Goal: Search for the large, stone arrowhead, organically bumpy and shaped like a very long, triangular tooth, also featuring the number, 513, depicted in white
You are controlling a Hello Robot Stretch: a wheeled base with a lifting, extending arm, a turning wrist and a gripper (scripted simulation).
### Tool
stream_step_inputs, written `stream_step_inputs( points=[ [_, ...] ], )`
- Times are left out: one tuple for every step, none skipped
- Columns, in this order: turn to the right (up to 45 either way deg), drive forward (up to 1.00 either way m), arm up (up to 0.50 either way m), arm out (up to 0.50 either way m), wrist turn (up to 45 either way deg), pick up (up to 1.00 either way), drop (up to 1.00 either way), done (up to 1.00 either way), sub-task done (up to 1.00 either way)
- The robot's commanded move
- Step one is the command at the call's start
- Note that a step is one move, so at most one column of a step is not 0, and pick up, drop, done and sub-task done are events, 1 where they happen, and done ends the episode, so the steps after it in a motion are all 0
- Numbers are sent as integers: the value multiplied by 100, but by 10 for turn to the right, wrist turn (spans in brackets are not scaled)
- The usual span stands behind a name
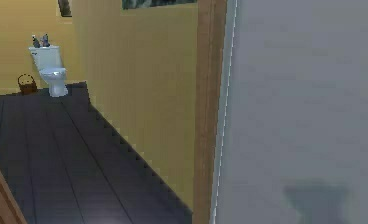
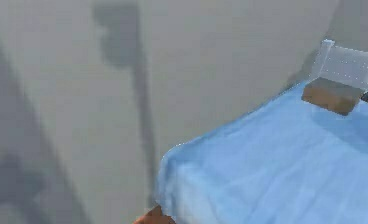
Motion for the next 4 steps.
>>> stream_step_inputs(
  points=[
    [0,50,0,0,0,0,0,0,0],
    [-360,0,0,0,0,0,0,0,0],
    [0,90,0,0,0,0,0,0,0],
    [-300,0,0,0,0,0,0,0,0]
  ],
)
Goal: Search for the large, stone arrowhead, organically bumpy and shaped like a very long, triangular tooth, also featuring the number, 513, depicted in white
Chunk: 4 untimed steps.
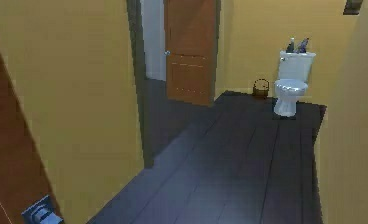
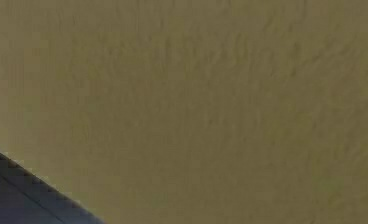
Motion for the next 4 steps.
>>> stream_step_inputs(
  points=[
    [0,35,0,0,0,0,0,0,0],
    [0,100,0,0,0,0,0,0,0],
    [0,30,0,0,0,0,0,0,0],
    [450,0,0,0,0,0,0,0,0]
  ],
)
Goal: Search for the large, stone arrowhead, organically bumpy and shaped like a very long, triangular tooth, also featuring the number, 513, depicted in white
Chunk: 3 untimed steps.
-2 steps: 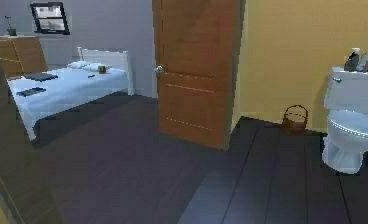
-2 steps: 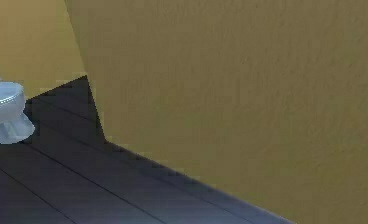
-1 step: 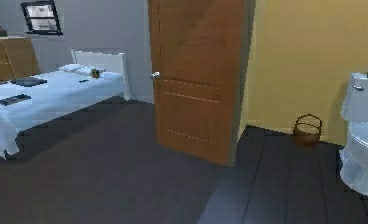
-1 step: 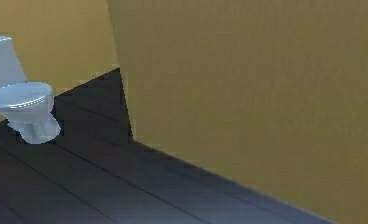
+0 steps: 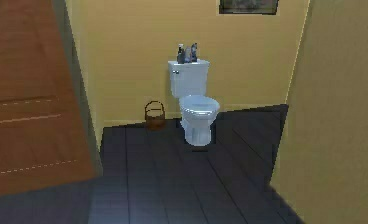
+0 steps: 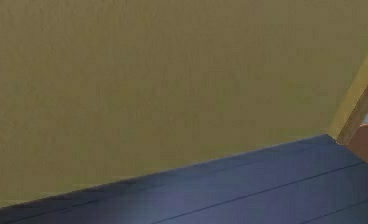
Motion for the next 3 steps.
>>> stream_step_inputs(
  points=[
    [180,0,0,0,0,0,0,0,0],
    [0,35,0,0,0,0,0,0,0],
    [-450,0,0,0,0,0,0,0,0]
  ],
)
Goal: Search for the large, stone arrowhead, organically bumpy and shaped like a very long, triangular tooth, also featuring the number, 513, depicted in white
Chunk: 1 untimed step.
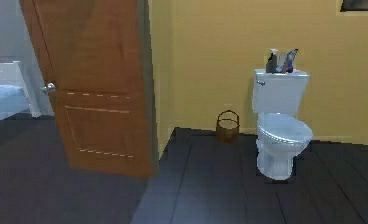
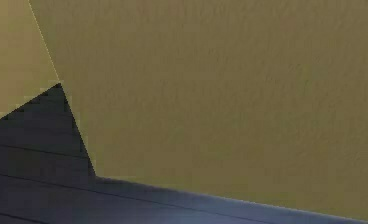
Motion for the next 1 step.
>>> stream_step_inputs(
  points=[
    [-210,0,0,0,0,0,0,0,0]
  ],
)
